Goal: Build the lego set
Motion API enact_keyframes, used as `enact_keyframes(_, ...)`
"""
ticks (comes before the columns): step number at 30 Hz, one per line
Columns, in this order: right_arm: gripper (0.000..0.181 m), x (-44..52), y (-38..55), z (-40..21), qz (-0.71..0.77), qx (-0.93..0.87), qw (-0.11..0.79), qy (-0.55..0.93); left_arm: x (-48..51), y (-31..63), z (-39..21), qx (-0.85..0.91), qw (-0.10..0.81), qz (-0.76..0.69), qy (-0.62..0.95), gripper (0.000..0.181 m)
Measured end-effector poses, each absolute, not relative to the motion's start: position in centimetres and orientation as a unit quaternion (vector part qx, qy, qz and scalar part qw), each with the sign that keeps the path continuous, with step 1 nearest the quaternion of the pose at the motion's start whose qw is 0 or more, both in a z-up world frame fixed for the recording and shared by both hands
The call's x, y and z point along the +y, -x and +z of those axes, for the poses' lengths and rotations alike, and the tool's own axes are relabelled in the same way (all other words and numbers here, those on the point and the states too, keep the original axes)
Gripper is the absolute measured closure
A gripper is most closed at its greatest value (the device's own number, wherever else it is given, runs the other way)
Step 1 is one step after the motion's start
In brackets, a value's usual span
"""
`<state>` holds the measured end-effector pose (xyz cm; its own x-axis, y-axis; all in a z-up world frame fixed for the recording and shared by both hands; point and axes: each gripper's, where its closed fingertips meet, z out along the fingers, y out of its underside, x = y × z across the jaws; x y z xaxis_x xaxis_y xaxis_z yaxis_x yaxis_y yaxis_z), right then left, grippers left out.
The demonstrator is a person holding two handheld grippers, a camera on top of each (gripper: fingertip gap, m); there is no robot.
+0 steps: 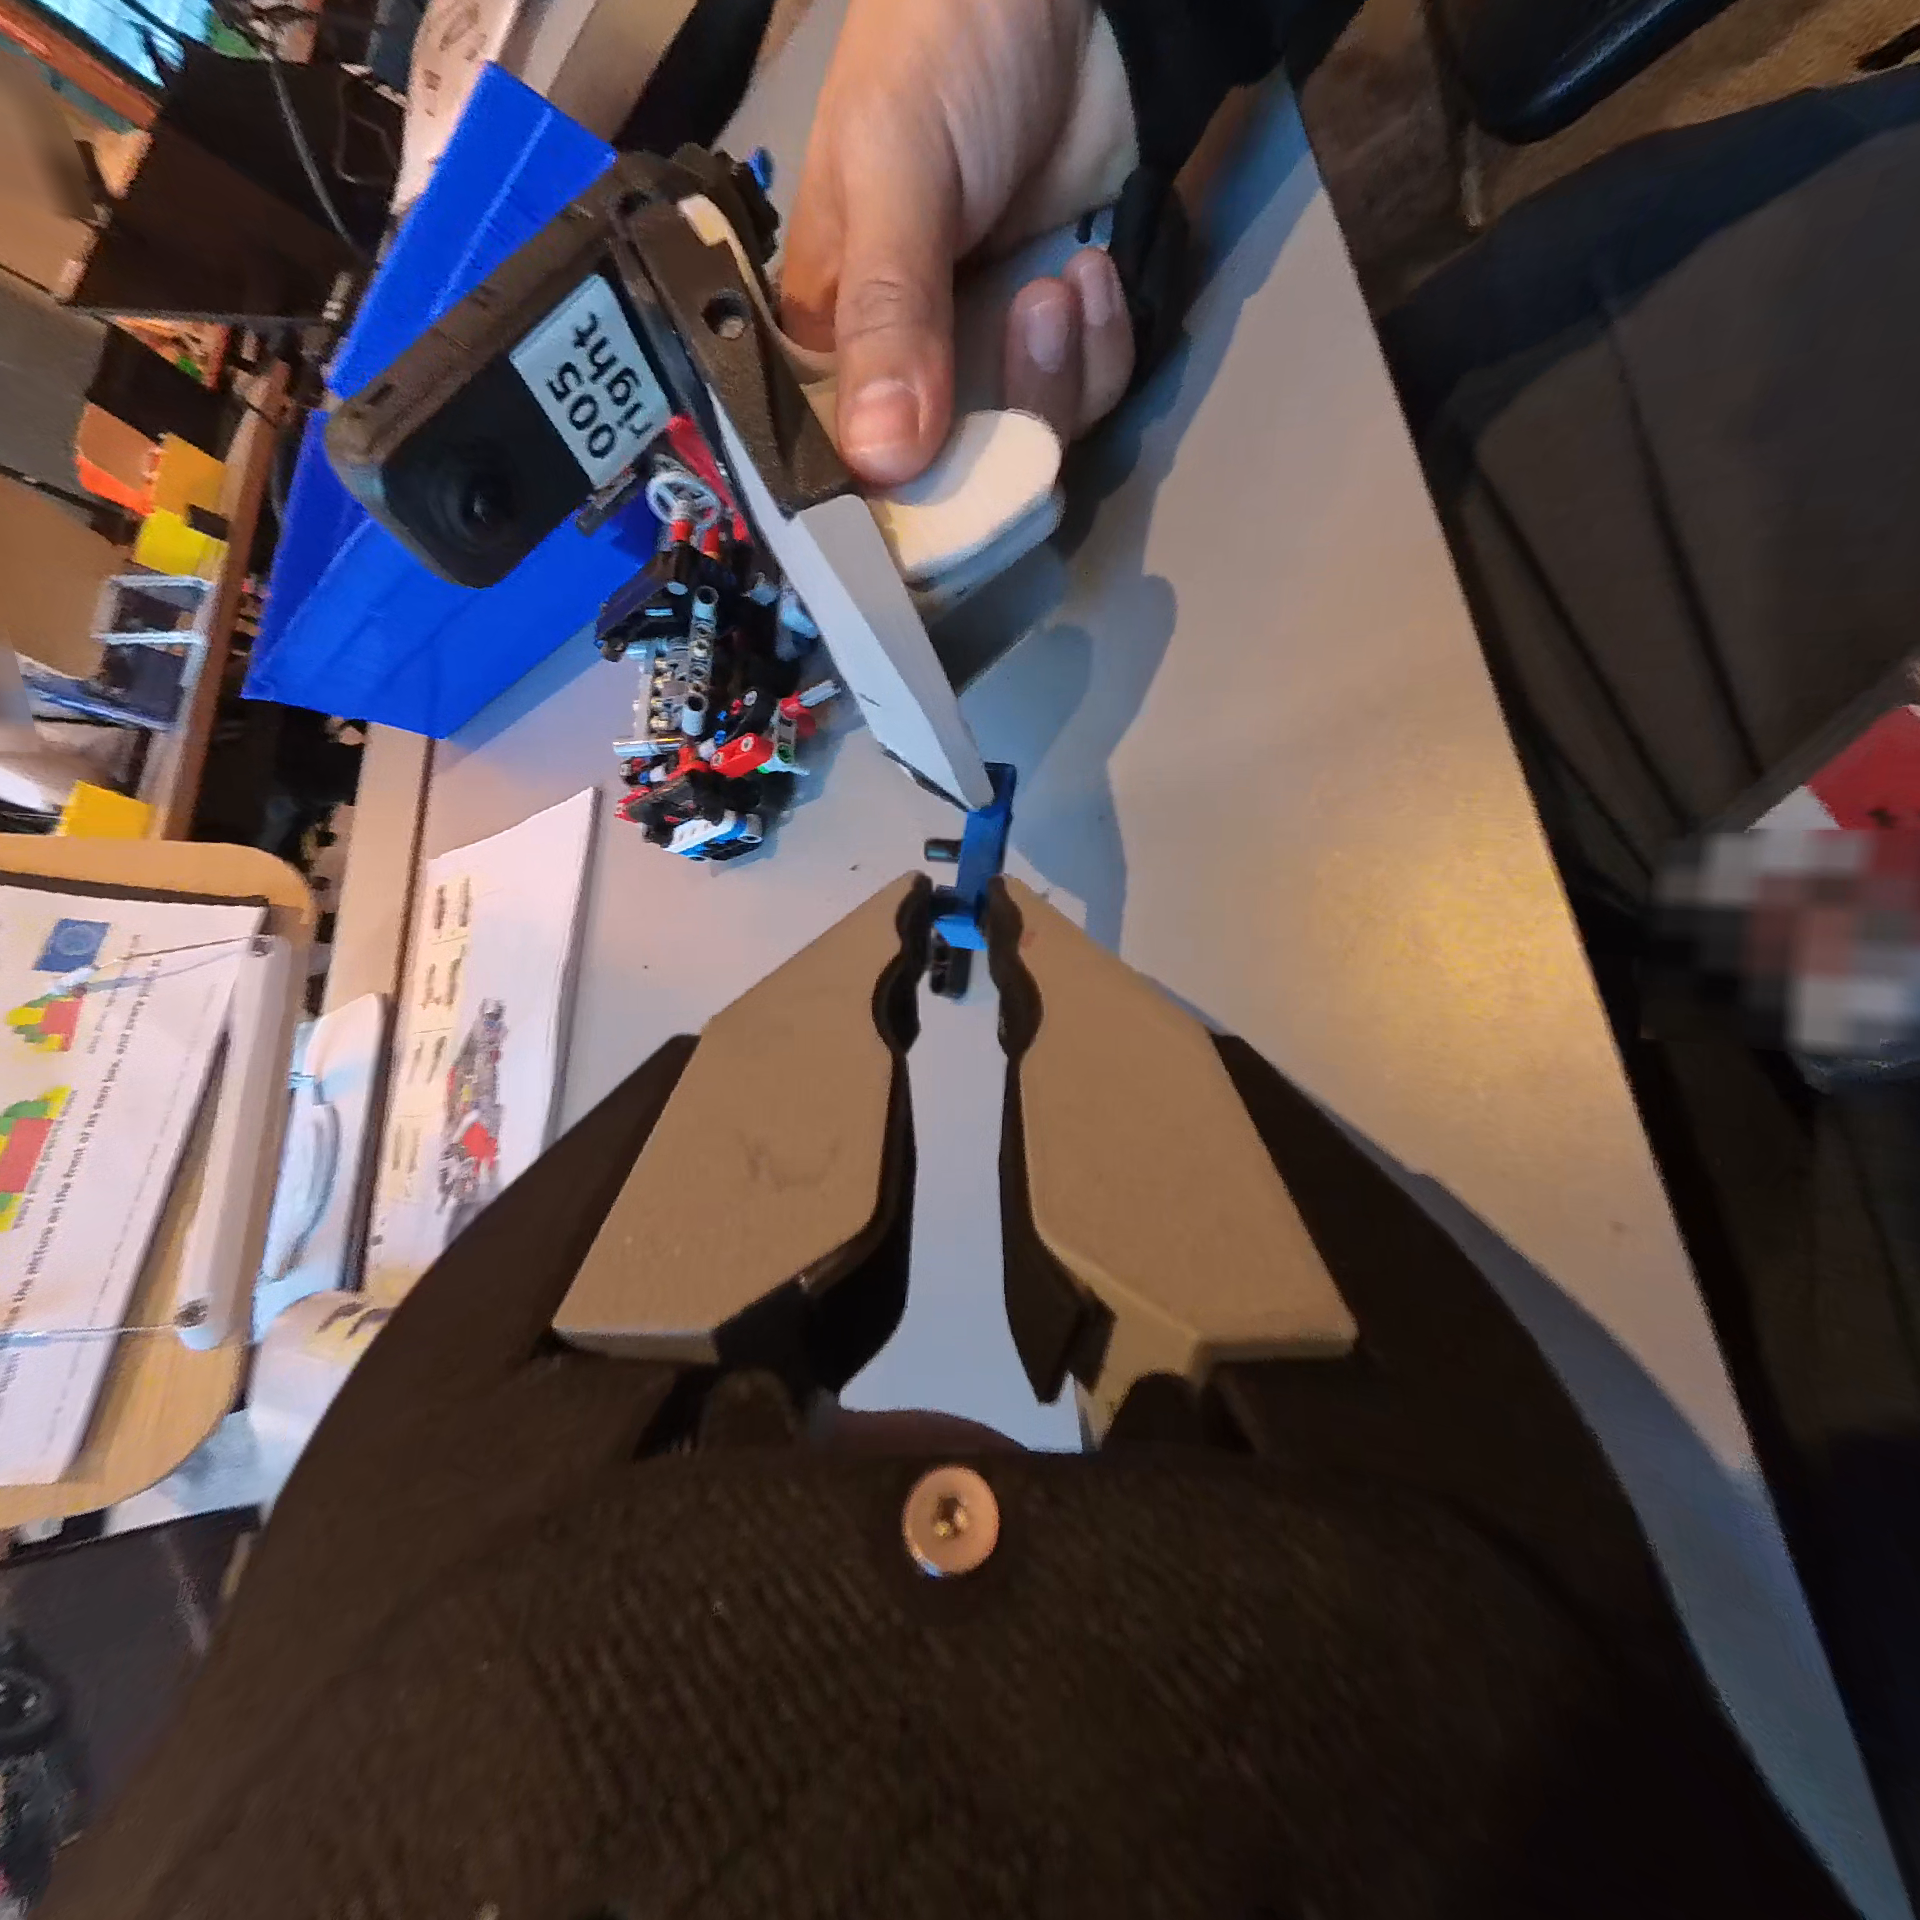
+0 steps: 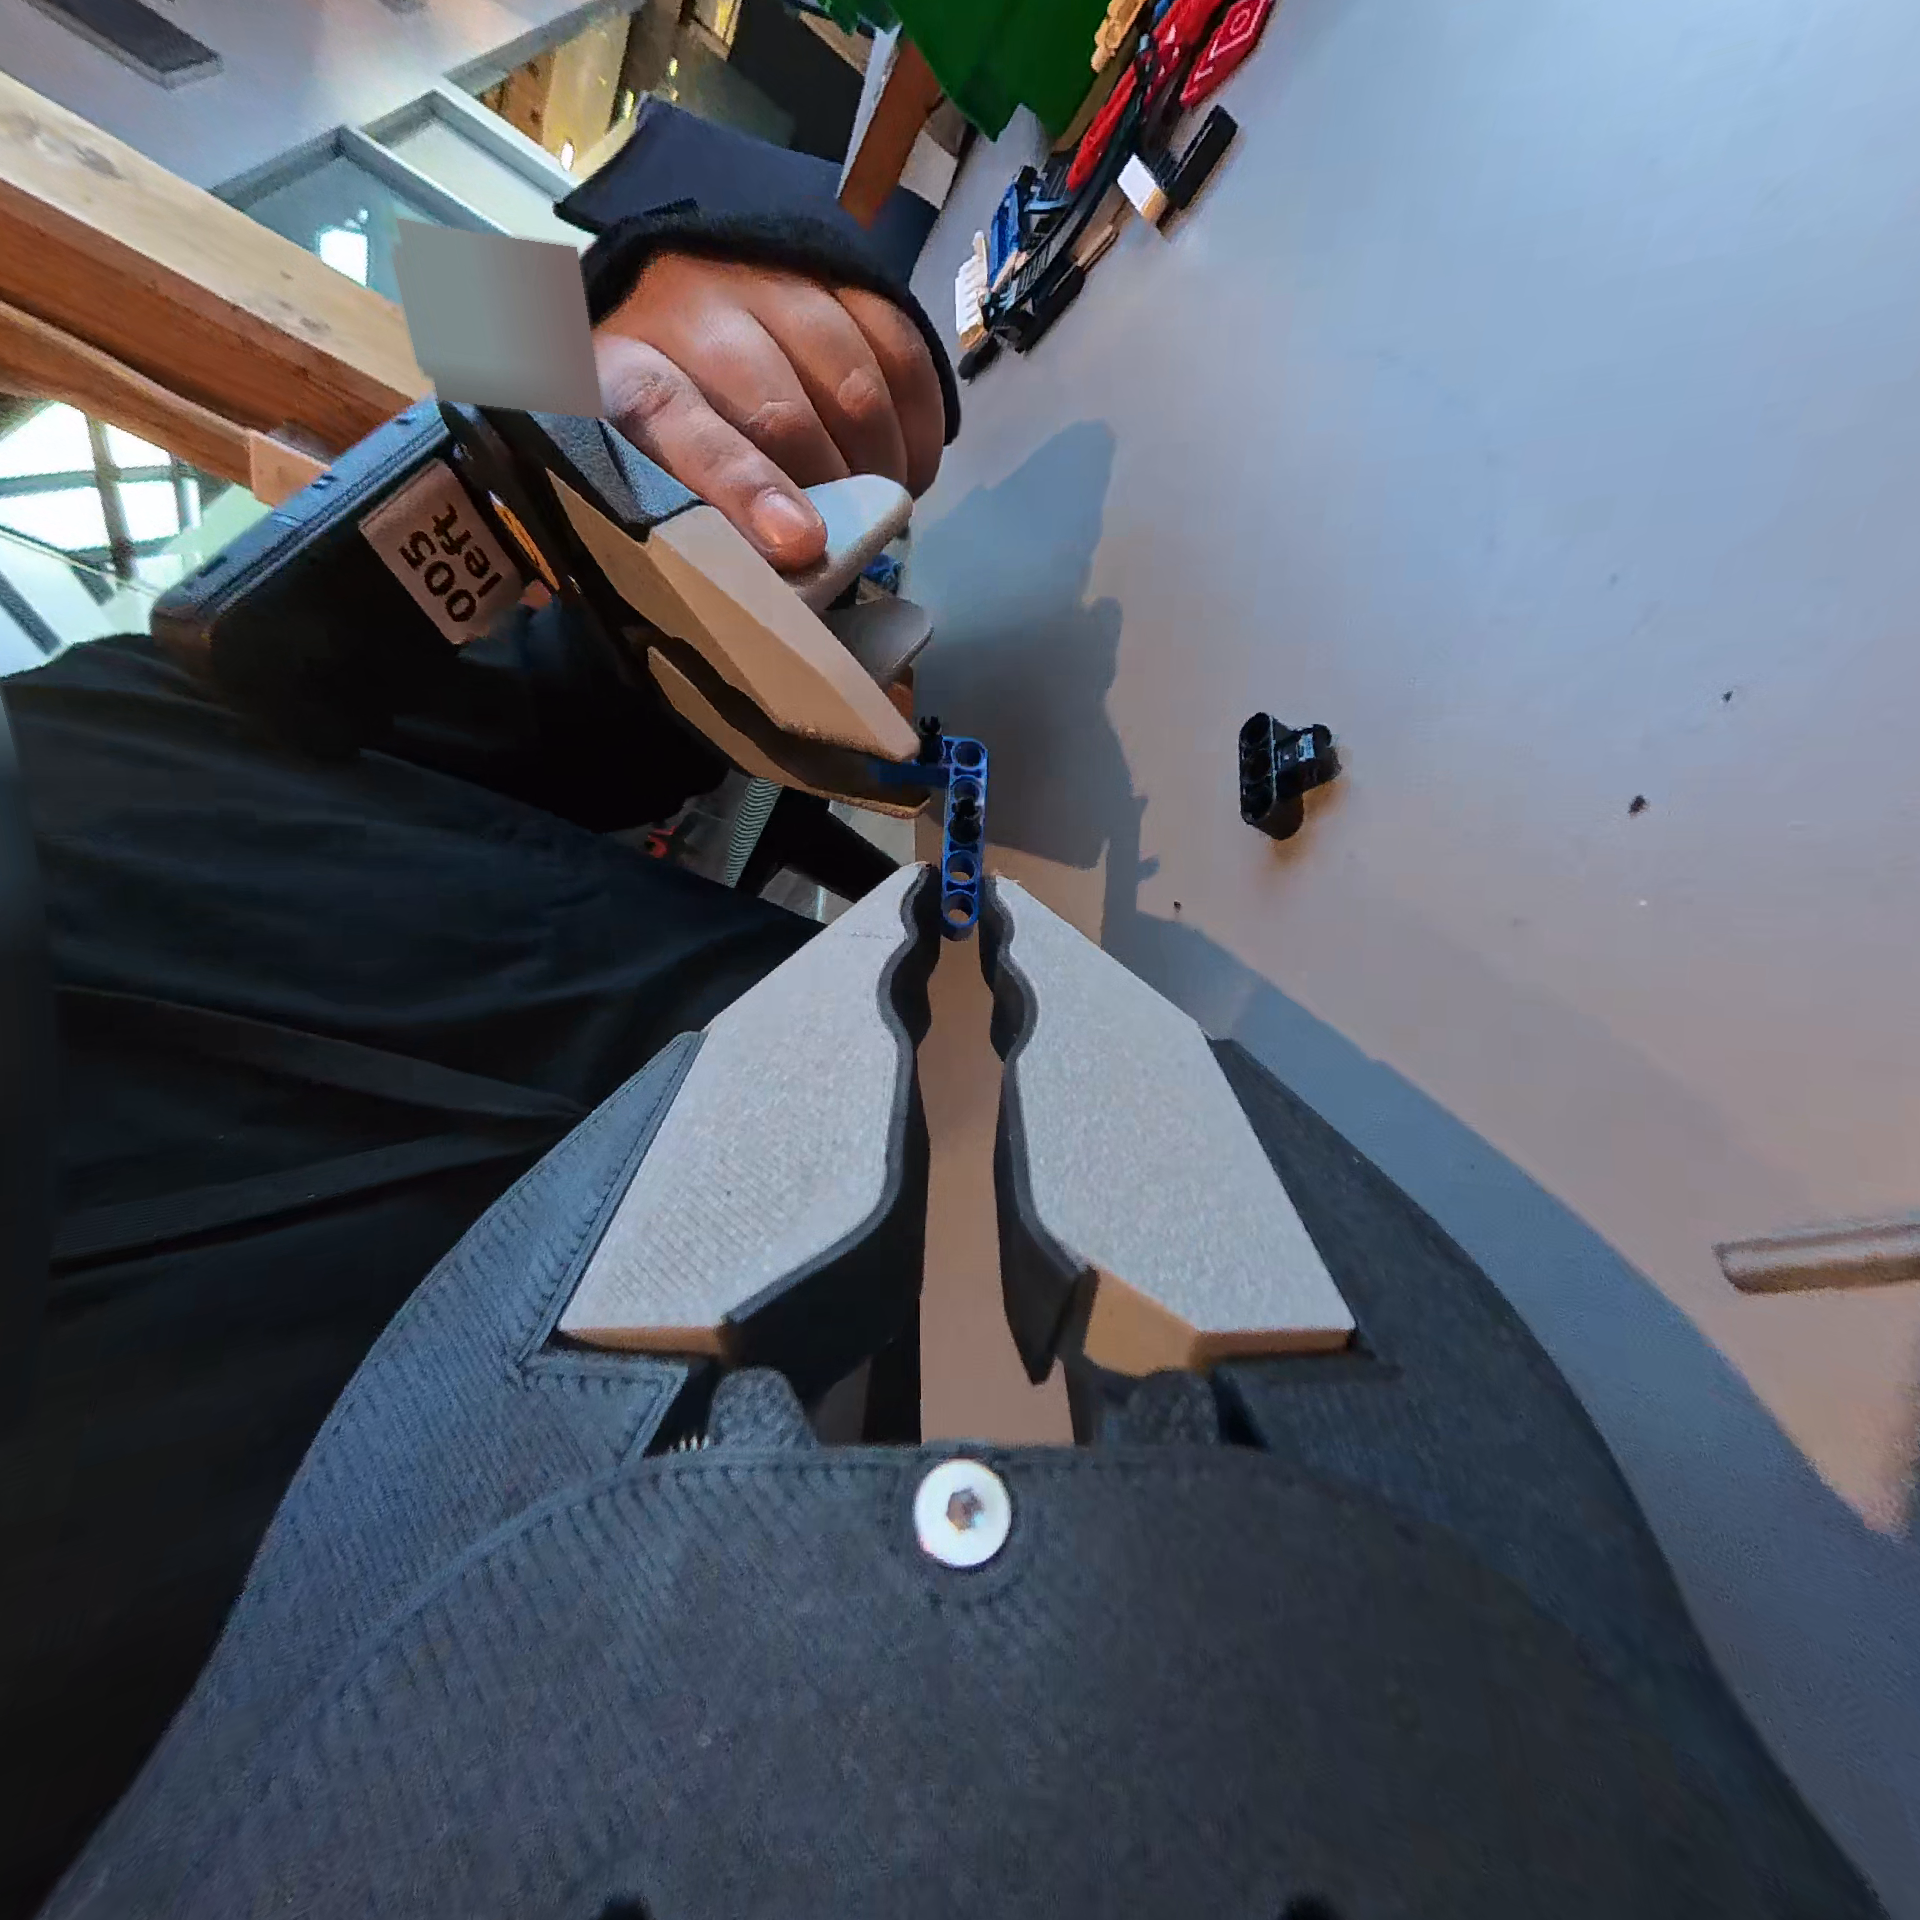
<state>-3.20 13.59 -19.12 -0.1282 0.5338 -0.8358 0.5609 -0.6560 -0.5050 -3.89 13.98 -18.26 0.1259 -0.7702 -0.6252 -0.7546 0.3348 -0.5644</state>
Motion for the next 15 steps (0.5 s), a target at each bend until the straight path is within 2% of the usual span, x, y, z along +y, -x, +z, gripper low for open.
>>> enact_keyframes(6,0.177,14.2,3.5,-18.9,-0.609,0.434,-0.043,-0.662,14.2,4.2,-18.5,0.578,0.392,-0.155,0.698,0.176)
enact_keyframes(9,0.167,14.7,3.7,-19.3,-0.582,0.448,-0.082,-0.674,14.7,4.8,-19.1,0.511,0.307,-0.248,0.764,0.175)
enact_keyframes(15,0.148,16.5,3.2,-17.9,-0.453,0.553,-0.284,-0.64,16.0,5.5,-19.4,0.396,0.136,-0.433,0.798,0.176)
